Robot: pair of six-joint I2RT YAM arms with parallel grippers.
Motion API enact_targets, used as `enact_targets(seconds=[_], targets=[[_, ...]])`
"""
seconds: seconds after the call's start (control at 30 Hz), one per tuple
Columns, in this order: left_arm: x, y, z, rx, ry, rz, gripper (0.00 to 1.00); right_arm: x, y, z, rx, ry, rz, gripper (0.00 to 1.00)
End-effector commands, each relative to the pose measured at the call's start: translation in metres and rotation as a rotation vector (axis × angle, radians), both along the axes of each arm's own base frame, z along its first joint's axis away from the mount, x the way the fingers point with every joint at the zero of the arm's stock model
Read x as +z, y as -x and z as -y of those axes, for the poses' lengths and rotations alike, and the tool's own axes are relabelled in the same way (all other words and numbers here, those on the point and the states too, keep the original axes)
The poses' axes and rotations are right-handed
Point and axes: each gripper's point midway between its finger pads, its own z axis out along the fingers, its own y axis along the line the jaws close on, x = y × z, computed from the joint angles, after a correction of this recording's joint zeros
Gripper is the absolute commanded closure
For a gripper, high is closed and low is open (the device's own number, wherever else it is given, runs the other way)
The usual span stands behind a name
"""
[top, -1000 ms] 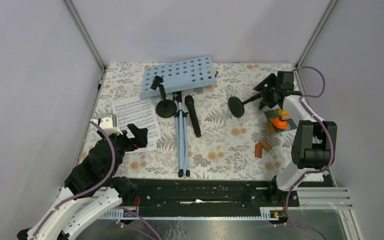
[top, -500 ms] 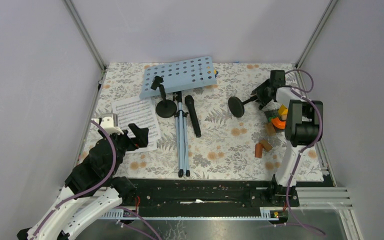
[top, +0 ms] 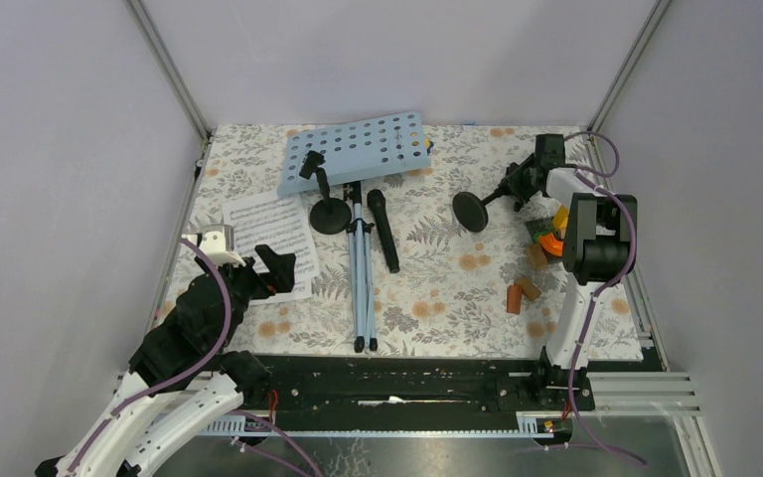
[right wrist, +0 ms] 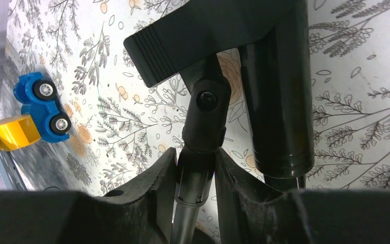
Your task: Pack up the instrument practice props
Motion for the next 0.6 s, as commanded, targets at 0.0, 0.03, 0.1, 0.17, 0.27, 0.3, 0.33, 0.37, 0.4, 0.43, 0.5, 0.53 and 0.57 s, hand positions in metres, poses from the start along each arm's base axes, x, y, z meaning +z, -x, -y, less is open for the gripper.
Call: enact_targets(seconds=[0.0,0.03,0.1,0.17,0.27,0.3,0.33,0.37,0.4,0.43,0.5,0.53,0.57], targets=[[0.005,-0.005,0.006,-0.019,0.009,0.023,0.01,0.022,-0.007,-0.008,0.103,0.005,0.084,1.00],[0.006,-0.005,0.006,-0.019,0.010,0.026,0.01,0.031,-0.006,-0.012,0.125,0.000,0.123,1.00],[0.006,-0.005,0.007,-0.023,0.011,0.027,0.01,0.057,-0.009,-0.018,0.170,0.002,0.241,1.00],[0.006,-0.006,0.007,-0.022,0.012,0.027,0.01,0.084,-0.005,-0.024,0.216,0.004,0.363,1.00],[0.006,-0.006,0.007,-0.022,0.012,0.030,0.01,0.123,0.012,-0.033,0.263,0.011,0.557,1.00],[0.007,-0.007,0.007,-0.020,0.015,0.034,0.01,0.136,0.021,-0.035,0.272,0.016,0.621,1.00],[0.007,-0.007,0.007,-0.021,0.018,0.035,0.01,0.139,0.032,-0.037,0.278,0.024,0.665,1.00],[0.008,-0.007,0.008,-0.025,0.022,0.040,0.01,0.148,0.042,-0.039,0.284,0.037,0.718,1.00],[0.009,-0.007,0.008,-0.030,0.028,0.049,0.01,0.156,0.051,-0.041,0.293,0.050,0.766,1.00],[0.012,-0.007,0.010,-0.040,0.036,0.062,0.01,0.167,0.060,-0.045,0.308,0.066,0.823,1.00],[0.018,-0.005,0.018,-0.091,0.058,0.100,0.01,0.184,0.080,-0.057,0.354,0.096,0.920,1.00],[0.023,-0.004,0.026,-0.134,0.073,0.130,0.01,0.192,0.090,-0.065,0.383,0.111,0.964,1.00],[0.029,-0.002,0.034,-0.182,0.090,0.166,0.01,0.198,0.100,-0.077,0.418,0.121,1.000,1.00]])
